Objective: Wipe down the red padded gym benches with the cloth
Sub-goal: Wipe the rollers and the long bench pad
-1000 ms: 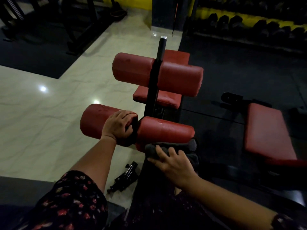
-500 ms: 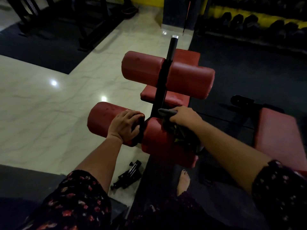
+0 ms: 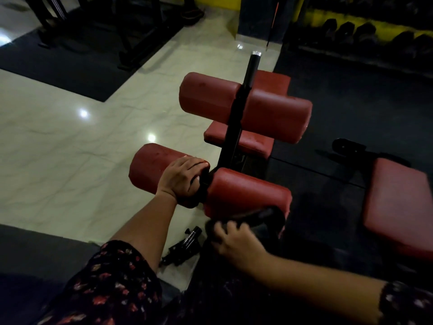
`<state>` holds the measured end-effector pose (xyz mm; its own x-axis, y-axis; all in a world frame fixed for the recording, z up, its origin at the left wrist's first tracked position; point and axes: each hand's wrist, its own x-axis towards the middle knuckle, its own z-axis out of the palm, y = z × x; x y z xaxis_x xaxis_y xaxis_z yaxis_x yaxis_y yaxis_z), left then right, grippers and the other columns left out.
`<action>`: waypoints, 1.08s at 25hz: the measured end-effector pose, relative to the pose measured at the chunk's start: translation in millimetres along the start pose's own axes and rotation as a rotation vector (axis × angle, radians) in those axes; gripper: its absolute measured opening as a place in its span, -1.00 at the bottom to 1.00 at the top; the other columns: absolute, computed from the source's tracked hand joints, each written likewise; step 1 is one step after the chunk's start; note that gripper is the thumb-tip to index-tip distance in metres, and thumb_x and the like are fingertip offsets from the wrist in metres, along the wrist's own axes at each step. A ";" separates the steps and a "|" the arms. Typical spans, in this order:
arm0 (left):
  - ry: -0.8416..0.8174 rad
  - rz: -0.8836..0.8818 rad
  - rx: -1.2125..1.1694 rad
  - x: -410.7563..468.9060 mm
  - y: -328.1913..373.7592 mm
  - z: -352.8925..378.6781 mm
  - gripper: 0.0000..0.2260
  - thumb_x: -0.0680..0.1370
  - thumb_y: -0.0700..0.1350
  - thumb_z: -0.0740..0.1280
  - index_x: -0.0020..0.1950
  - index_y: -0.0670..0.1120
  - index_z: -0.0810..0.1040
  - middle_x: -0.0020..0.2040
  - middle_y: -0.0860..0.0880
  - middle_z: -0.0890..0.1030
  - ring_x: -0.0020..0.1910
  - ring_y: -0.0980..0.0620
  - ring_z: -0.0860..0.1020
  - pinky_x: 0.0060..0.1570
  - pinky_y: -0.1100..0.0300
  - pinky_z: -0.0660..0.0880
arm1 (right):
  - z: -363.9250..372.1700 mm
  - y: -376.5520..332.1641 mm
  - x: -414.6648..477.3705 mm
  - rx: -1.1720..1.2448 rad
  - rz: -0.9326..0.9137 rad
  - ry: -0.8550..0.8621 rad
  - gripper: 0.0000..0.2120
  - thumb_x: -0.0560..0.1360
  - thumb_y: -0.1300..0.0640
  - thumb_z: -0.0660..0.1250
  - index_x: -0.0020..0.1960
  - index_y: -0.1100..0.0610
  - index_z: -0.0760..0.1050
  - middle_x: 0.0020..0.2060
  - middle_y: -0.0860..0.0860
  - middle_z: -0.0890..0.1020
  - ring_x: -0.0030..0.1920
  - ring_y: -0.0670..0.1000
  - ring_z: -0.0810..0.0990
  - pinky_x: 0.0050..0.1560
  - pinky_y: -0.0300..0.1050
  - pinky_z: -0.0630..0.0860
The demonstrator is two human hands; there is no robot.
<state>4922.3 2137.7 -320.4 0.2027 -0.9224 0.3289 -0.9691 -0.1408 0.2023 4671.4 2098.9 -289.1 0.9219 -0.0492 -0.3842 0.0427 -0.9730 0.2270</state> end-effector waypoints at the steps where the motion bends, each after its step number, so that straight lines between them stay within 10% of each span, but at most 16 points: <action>1: 0.011 -0.003 0.000 0.1 1.8 -1.5 -0.58 0.45 -0.07 0.16 0.21 -0.15 0.64 0.17 -0.11 0.63 0.07 -0.15 0.59 0.12 0.03 0.49 | 15.4 -7.9 3.6 0.013 -0.065 -0.097 -0.63 0.54 0.13 0.09 0.21 -0.01 0.58 0.17 0.11 0.51 -0.08 0.17 0.51 -0.36 -0.06 0.26; 5: 0.042 0.014 0.021 -1.4 1.6 -1.2 -0.58 0.47 -0.07 0.15 0.21 -0.16 0.64 0.17 -0.12 0.63 0.07 -0.15 0.60 0.12 0.03 0.49 | 8.0 -11.9 21.3 0.045 -0.010 0.046 -0.56 0.41 0.10 0.01 -0.10 -0.03 0.68 0.02 0.04 0.62 -0.31 0.10 0.53 -0.48 -0.19 0.26; 10: 0.004 0.056 0.077 -0.4 -6.2 4.9 -0.62 0.53 -0.10 0.14 0.22 -0.17 0.62 0.15 -0.15 0.64 0.05 -0.16 0.62 0.08 -0.03 0.57 | -52.1 21.3 32.6 0.176 0.191 0.280 -0.62 0.54 0.09 0.04 0.22 -0.07 0.53 0.15 0.06 0.48 -0.09 0.14 0.51 -0.33 -0.05 0.30; 20: -0.016 -0.033 0.041 -2.9 -0.2 0.7 -0.61 0.55 -0.04 0.14 0.26 -0.11 0.61 0.21 -0.10 0.61 0.12 -0.15 0.58 0.12 0.00 0.51 | -51.0 175.9 93.4 0.855 0.491 -0.047 -0.63 0.40 0.05 0.37 0.21 -0.06 0.53 -0.10 -0.02 0.54 -0.07 0.07 0.58 -0.01 0.04 0.59; 24: 0.002 -0.017 0.051 -3.0 1.1 -1.4 -0.58 0.53 -0.05 0.11 0.26 -0.11 0.62 0.21 -0.11 0.61 0.13 -0.13 0.57 0.10 0.05 0.46 | -25.5 188.8 109.8 0.882 0.353 -0.086 -0.42 0.42 -0.15 0.40 0.35 0.03 0.36 0.31 0.15 0.42 0.27 0.20 0.44 0.29 0.10 0.41; 27: 0.013 -0.004 0.052 -2.4 -0.5 -0.8 -0.58 0.52 -0.06 0.12 0.26 -0.11 0.61 0.22 -0.11 0.61 0.13 -0.13 0.57 0.12 0.02 0.47 | -27.7 183.4 99.2 0.893 0.172 -0.204 -0.24 0.38 -0.47 0.23 0.51 -0.28 0.14 0.45 0.10 0.25 0.42 0.18 0.30 0.44 0.14 0.24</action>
<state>4922.4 2140.3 -320.6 0.2081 -0.9170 0.3404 -0.9743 -0.1634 0.1552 4781.3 1921.9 -260.8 0.7993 -0.1648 -0.5779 -0.4779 -0.7573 -0.4451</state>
